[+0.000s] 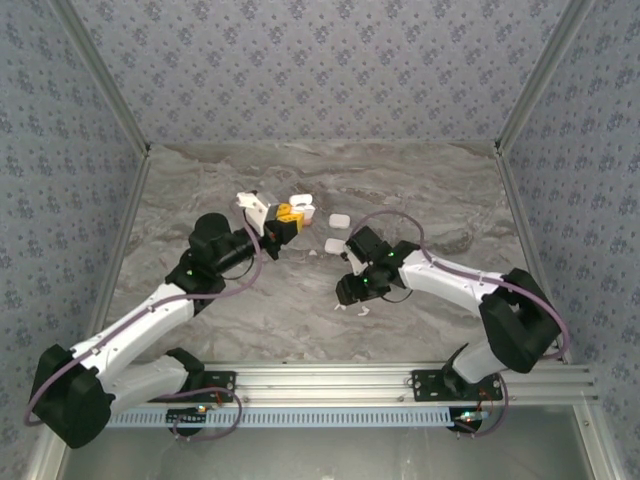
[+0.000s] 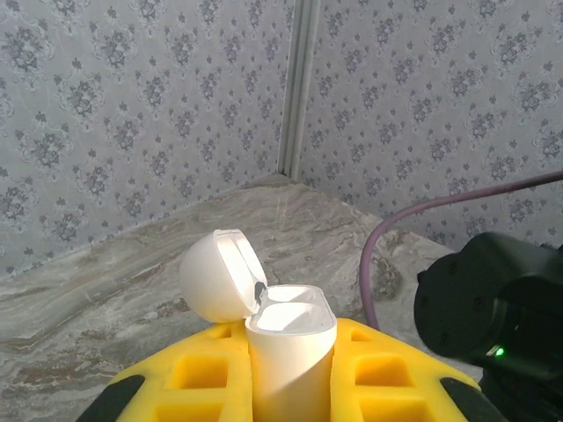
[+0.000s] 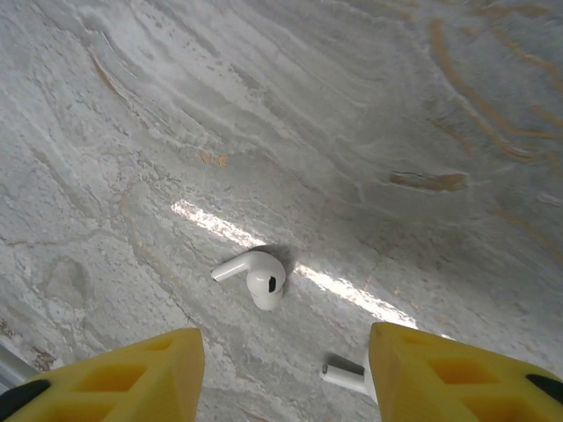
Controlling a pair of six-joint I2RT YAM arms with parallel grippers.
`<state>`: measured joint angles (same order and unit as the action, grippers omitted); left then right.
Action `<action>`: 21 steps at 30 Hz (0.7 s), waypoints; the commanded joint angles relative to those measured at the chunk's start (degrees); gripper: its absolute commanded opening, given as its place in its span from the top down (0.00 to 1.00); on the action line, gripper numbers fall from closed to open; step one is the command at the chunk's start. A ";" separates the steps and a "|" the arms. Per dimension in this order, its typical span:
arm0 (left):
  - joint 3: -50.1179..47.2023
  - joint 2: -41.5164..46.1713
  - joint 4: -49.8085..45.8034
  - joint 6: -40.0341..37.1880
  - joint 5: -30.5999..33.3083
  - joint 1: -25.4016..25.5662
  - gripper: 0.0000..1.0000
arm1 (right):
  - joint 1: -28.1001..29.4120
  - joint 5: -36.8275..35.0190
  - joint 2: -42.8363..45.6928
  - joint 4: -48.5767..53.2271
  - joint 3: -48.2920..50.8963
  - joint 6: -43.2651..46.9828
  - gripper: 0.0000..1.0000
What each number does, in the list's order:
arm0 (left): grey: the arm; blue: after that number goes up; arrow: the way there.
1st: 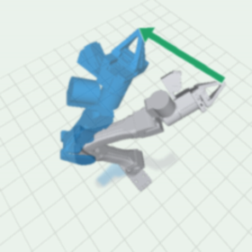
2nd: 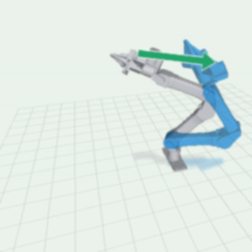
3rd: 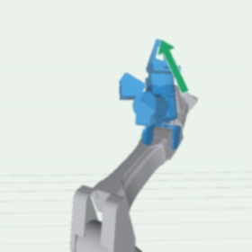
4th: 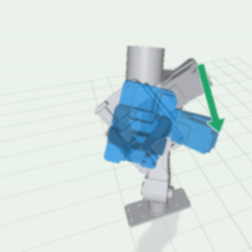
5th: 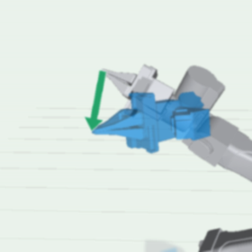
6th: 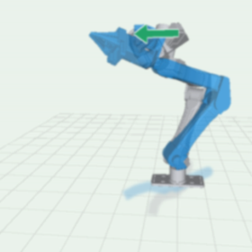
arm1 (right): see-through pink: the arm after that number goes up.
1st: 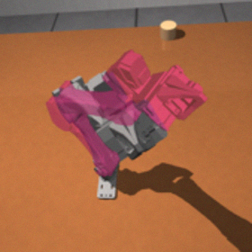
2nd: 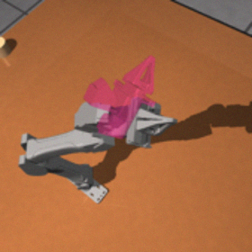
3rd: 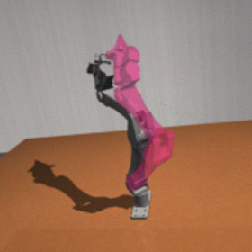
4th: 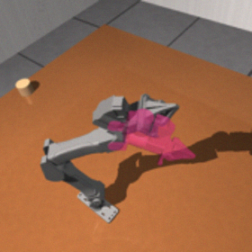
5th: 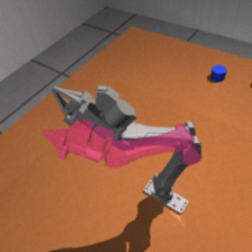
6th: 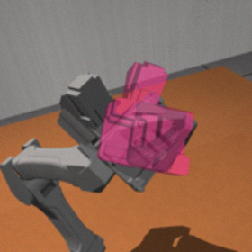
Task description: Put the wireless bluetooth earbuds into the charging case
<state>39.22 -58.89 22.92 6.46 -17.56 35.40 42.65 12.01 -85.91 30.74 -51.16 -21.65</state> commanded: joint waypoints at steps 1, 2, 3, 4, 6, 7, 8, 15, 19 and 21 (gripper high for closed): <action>-0.37 1.41 1.34 -0.92 0.86 0.37 1.00 | 0.98 1.81 -2.28 -0.98 -1.84 -0.86 0.48; -0.38 1.41 1.34 -0.91 0.86 0.29 1.00 | 1.15 2.20 -2.98 -1.23 -1.97 -0.94 0.48; -0.37 1.33 1.34 -0.89 0.86 0.35 1.00 | 1.33 2.46 -3.59 -1.47 -2.15 -0.96 0.49; -0.40 1.33 1.34 -0.92 0.88 0.37 1.00 | 1.53 2.58 -4.01 -1.64 -2.19 -1.06 0.50; -0.29 1.26 1.29 -0.85 0.87 0.37 1.00 | 1.88 2.81 -5.09 -2.07 -2.26 -1.25 0.51; -0.22 1.24 1.18 -0.87 0.86 0.33 1.00 | 1.99 2.87 -5.45 -2.24 -2.30 -1.28 0.51; -0.26 1.32 1.03 -0.91 0.87 0.33 1.00 | 2.08 2.83 -5.84 -2.27 -2.43 -1.36 0.52; -0.20 1.54 0.72 -0.82 1.04 0.37 1.00 | 2.34 3.02 -8.11 -3.02 -2.80 -1.56 0.56; -0.04 1.72 0.30 -0.88 1.17 0.33 1.00 | 2.35 2.94 -8.94 -3.09 -2.84 -1.41 0.59; -0.13 1.83 0.24 -0.89 1.15 0.37 1.00 | 2.35 2.84 -9.26 -3.21 -2.75 -1.45 0.62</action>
<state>38.92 -58.54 22.50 6.46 -17.08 35.40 44.64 14.37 -94.30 27.46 -52.77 -22.26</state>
